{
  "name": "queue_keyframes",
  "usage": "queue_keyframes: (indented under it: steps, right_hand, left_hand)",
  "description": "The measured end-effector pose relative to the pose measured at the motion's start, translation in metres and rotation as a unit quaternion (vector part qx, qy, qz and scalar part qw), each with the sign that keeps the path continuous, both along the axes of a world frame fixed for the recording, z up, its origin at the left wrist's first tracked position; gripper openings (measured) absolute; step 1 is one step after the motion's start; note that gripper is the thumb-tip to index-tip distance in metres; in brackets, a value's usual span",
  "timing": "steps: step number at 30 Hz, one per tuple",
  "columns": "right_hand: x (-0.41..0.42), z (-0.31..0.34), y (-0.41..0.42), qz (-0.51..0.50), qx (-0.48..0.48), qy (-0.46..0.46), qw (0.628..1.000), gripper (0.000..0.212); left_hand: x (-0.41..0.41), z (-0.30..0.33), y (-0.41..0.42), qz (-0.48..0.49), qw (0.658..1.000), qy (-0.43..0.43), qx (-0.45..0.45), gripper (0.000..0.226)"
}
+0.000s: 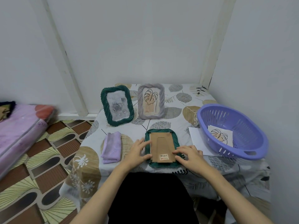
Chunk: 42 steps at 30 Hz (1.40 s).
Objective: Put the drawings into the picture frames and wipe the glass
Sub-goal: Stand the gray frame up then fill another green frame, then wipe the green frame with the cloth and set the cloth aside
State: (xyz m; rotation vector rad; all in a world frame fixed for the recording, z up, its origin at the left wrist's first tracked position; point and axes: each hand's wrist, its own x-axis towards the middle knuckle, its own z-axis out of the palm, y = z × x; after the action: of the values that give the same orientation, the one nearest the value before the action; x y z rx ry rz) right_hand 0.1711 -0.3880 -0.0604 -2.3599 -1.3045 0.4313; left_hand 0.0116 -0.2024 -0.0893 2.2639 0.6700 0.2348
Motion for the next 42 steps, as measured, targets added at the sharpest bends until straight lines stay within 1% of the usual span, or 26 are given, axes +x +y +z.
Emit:
queue_keyframes:
  steps: [1, 3, 4, 6, 7, 9, 10, 11, 13, 16, 18, 19, 21, 22, 23, 25, 26, 27, 28, 30, 33, 35, 37, 39, 41, 42]
  right_hand:
    - [-0.005, 0.0, 0.001, -0.005, 0.008, 0.005, 1.0, 0.032]
    - [-0.017, -0.002, 0.003, -0.001, 0.014, 0.008, 1.0, 0.044]
    - [-0.023, -0.003, 0.004, 0.004, 0.012, 0.01, 1.0, 0.06]
    - [-0.03, -0.004, 0.006, 0.001, 0.007, -0.002, 1.0, 0.094]
    - [-0.032, -0.003, 0.007, -0.009, 0.002, -0.018, 1.0, 0.099]
    - [-0.038, 0.006, 0.012, -0.031, 0.004, -0.061, 0.998, 0.103]
    - [-0.042, 0.012, 0.015, -0.034, 0.018, -0.079, 0.996, 0.102]
    - [-0.046, 0.018, 0.017, -0.031, 0.042, -0.086, 0.995, 0.097]
    - [-0.049, 0.028, 0.022, -0.013, 0.092, -0.076, 0.993, 0.085]
    - [-0.046, 0.039, 0.024, 0.01, 0.068, -0.1, 0.993, 0.07]
    - [-0.043, 0.042, 0.023, -0.005, 0.062, -0.09, 0.994, 0.065]
    - [-0.042, 0.045, 0.022, -0.021, 0.084, -0.07, 0.994, 0.064]
    - [-0.039, 0.048, 0.021, -0.068, 0.178, 0.029, 0.981, 0.059]
    - [-0.038, 0.05, 0.02, -0.091, 0.235, 0.108, 0.962, 0.055]
    - [-0.036, 0.051, 0.021, -0.118, 0.287, 0.197, 0.93, 0.051]
    - [-0.033, 0.052, 0.023, -0.177, 0.34, 0.391, 0.837, 0.043]
    - [-0.034, 0.051, 0.025, -0.192, 0.34, 0.457, 0.8, 0.04]
    - [-0.035, 0.048, 0.026, -0.194, 0.329, 0.483, 0.788, 0.038]
    - [-0.037, 0.042, 0.028, -0.185, 0.315, 0.485, 0.794, 0.038]
    - [-0.037, 0.024, 0.031, -0.154, 0.275, 0.444, 0.839, 0.043]
    - [-0.032, 0.003, 0.032, -0.108, 0.178, 0.285, 0.936, 0.055]
    - [-0.028, -0.004, 0.033, -0.092, 0.096, 0.16, 0.978, 0.066]
    - [-0.027, -0.005, 0.031, -0.093, 0.001, 0.05, 0.994, 0.069]
    - [-0.028, -0.008, 0.027, -0.086, -0.035, -0.012, 0.996, 0.064]
    - [-0.029, -0.01, 0.025, -0.073, -0.029, -0.047, 0.996, 0.061]
    - [-0.03, -0.011, 0.024, -0.067, -0.032, -0.058, 0.996, 0.06]
  left_hand:
    - [0.002, -0.001, -0.004, 0.028, 1.0, -0.001, -0.001, 0.059]
    - [0.01, -0.002, -0.011, 0.066, 0.995, -0.031, -0.071, 0.054]
    - [0.014, 0.001, -0.015, 0.09, 0.987, -0.058, -0.123, 0.051]
    - [0.02, 0.014, -0.021, 0.161, 0.954, -0.116, -0.225, 0.043]
    - [0.022, 0.021, -0.022, 0.195, 0.928, -0.155, -0.278, 0.036]
    - [0.025, 0.039, -0.025, 0.219, 0.855, -0.244, -0.401, 0.024]
    - [0.025, 0.049, -0.027, 0.208, 0.823, -0.278, -0.449, 0.023]
    - [0.026, 0.056, -0.028, 0.193, 0.802, -0.299, -0.48, 0.026]
    - [0.028, 0.066, -0.03, 0.16, 0.789, -0.309, -0.507, 0.033]
    - [0.032, 0.067, -0.032, 0.123, 0.795, -0.304, -0.51, 0.037]
    - [0.033, 0.061, -0.035, 0.118, 0.814, -0.288, -0.49, 0.037]
    - [0.032, 0.057, -0.037, 0.122, 0.835, -0.271, -0.464, 0.037]
    - [0.029, 0.046, -0.04, 0.124, 0.882, -0.224, -0.395, 0.038]
    - [0.027, 0.041, -0.041, 0.12, 0.901, -0.202, -0.366, 0.041]
    - [0.024, 0.038, -0.042, 0.109, 0.916, -0.18, -0.342, 0.045]
    - [0.018, 0.036, -0.041, 0.087, 0.937, -0.144, -0.305, 0.064]
    - [0.014, 0.036, -0.04, 0.081, 0.944, -0.136, -0.289, 0.074]
    - [0.011, 0.035, -0.038, 0.077, 0.951, -0.129, -0.27, 0.081]
    - [0.007, 0.035, -0.036, 0.073, 0.96, -0.118, -0.245, 0.086]
    - [0.0, 0.03, -0.028, 0.054, 0.984, -0.063, -0.157, 0.094]
    - [-0.01, 0.022, -0.018, 0.011, 0.999, 0.043, -0.027, 0.094]
    - [-0.013, 0.016, -0.015, 0.0, 0.997, 0.071, 0.016, 0.088]
    - [-0.014, 0.012, -0.014, -0.008, 0.995, 0.086, 0.039, 0.082]
    - [-0.015, 0.013, -0.014, -0.019, 0.995, 0.088, 0.05, 0.071]
    - [-0.017, 0.021, -0.01, 0.023, 0.996, 0.036, 0.08, 0.049]
    - [-0.019, 0.026, -0.005, 0.081, 0.99, -0.006, 0.113, 0.039]
